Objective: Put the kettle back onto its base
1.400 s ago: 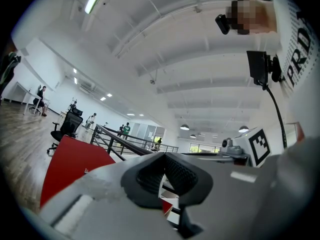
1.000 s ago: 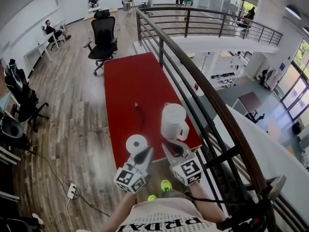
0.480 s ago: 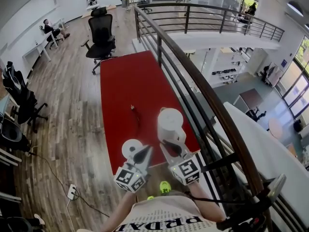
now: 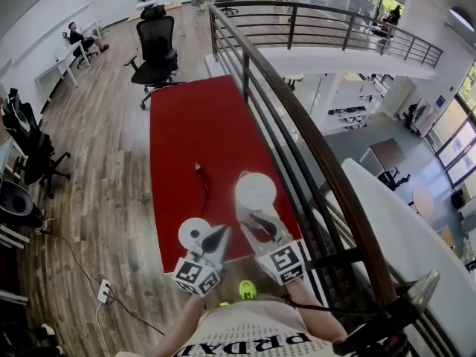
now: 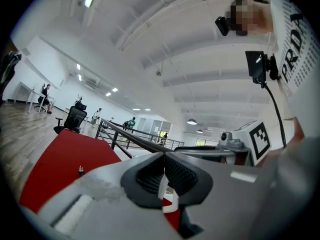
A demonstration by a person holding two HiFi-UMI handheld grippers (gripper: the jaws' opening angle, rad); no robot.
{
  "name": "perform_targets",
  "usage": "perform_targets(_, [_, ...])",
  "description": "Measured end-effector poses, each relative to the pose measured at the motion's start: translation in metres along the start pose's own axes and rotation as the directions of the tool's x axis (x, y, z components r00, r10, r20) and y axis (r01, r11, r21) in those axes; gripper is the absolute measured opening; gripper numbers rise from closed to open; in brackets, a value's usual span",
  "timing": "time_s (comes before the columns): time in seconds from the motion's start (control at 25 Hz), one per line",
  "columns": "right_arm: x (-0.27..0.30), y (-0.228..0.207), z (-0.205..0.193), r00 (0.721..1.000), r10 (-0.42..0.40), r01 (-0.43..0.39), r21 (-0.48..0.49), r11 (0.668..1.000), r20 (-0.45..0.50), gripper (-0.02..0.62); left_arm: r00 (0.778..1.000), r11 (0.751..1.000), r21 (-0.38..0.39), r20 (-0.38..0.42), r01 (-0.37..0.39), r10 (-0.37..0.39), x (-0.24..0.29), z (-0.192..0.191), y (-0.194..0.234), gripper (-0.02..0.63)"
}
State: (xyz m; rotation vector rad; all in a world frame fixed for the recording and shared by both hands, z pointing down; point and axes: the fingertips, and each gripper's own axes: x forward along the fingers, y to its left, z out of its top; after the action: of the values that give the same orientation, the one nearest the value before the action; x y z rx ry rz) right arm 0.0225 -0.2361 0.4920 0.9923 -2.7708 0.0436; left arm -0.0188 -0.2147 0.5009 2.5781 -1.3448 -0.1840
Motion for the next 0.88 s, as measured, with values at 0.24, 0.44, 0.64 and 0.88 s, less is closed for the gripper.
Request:
perform_targets(0.24, [0.001, -0.021, -0.014, 0.999, 0.007, -0.007, -0.01, 1.0, -0.033, 0.118, 1.0, 1.0, -0.007, -0.022, -0.013, 0.013, 0.022, -0.015, 0.0, -0.002])
perform_targets(0.44, [-0.002, -0.032, -0.025, 0.998, -0.038, 0.037, -0.021, 0.999, -0.055, 0.118, 0.999, 1.0, -0.03, -0.04, -0.006, 0.005, 0.027, -0.026, -0.003, -0.005])
perform_targets(0.64, [0.0, -0.04, -0.035, 0.995, -0.077, 0.076, -0.008, 0.997, -0.071, 0.146, 0.997, 1.0, -0.028, -0.071, 0.01, -0.012, 0.032, -0.036, 0.0, -0.005])
perform_targets(0.88, [-0.006, -0.057, -0.038, 0.985, -0.134, 0.128, -0.056, 0.99, -0.108, 0.175, 0.995, 0.999, -0.022, -0.095, 0.032, -0.034, 0.044, -0.039, -0.002, -0.005])
